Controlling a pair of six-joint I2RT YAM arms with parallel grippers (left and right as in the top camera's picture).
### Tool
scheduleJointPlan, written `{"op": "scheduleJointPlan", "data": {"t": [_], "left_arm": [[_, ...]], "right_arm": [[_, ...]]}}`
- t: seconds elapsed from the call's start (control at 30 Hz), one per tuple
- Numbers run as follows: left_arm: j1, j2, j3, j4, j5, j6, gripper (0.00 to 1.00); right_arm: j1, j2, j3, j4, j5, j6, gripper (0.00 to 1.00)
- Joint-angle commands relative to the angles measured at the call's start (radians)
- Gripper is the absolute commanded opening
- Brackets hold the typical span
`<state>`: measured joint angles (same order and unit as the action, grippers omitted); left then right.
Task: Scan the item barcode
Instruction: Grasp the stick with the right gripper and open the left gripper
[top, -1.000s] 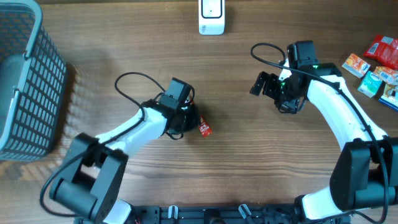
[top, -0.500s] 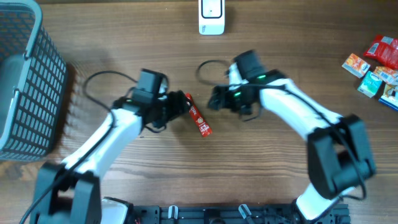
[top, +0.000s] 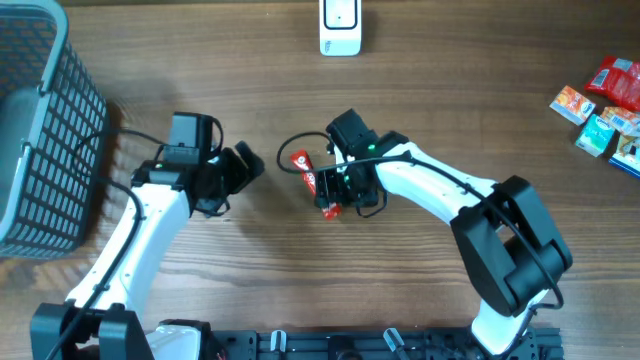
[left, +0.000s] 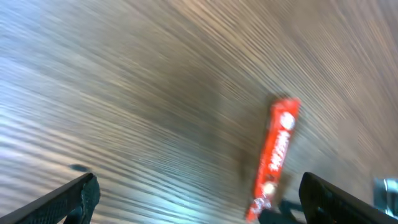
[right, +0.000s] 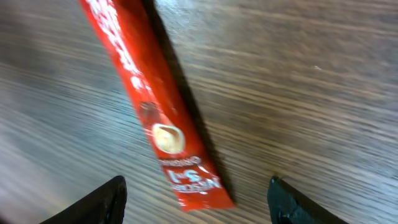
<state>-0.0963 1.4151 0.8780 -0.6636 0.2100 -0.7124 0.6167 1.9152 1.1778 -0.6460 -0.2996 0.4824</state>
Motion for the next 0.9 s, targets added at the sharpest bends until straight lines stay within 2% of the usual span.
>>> {"op": "scheduleJointPlan", "data": {"t": [0.0,0.13,0.33,0.57,0.7,0.87], "left_arm": [[0.058,-0.016,-0.001,-0.011,-0.059,-0.029,1.00],[0.080,-0.016,-0.001,-0.014,-0.060,-0.029,1.00],[0.111,-0.016,-0.001,-0.040,-0.132,-0.029,1.00],[0.179,-0.016,-0.001,-0.081,-0.134,-0.028,1.00],[0.186,-0.016,-0.001,-0.094,-0.133,-0.028,1.00],[0.186,-0.016,-0.001,-0.094,-0.133,-0.028,1.00]], "right_arm": [[0.039,0.013,0.040,-0.056,0.213,-0.134,0.73],[0.119,0.013,0.054,-0.083,0.441,-0.225,0.77],[0.260,0.013,0.054,-0.063,0.632,-0.249,0.77],[0.298,0.013,0.051,-0.027,0.634,-0.301,0.75],[0.292,0.013,0.036,0.005,0.608,-0.356,0.71],[0.292,0.013,0.022,0.017,0.587,-0.351,0.65]]}}
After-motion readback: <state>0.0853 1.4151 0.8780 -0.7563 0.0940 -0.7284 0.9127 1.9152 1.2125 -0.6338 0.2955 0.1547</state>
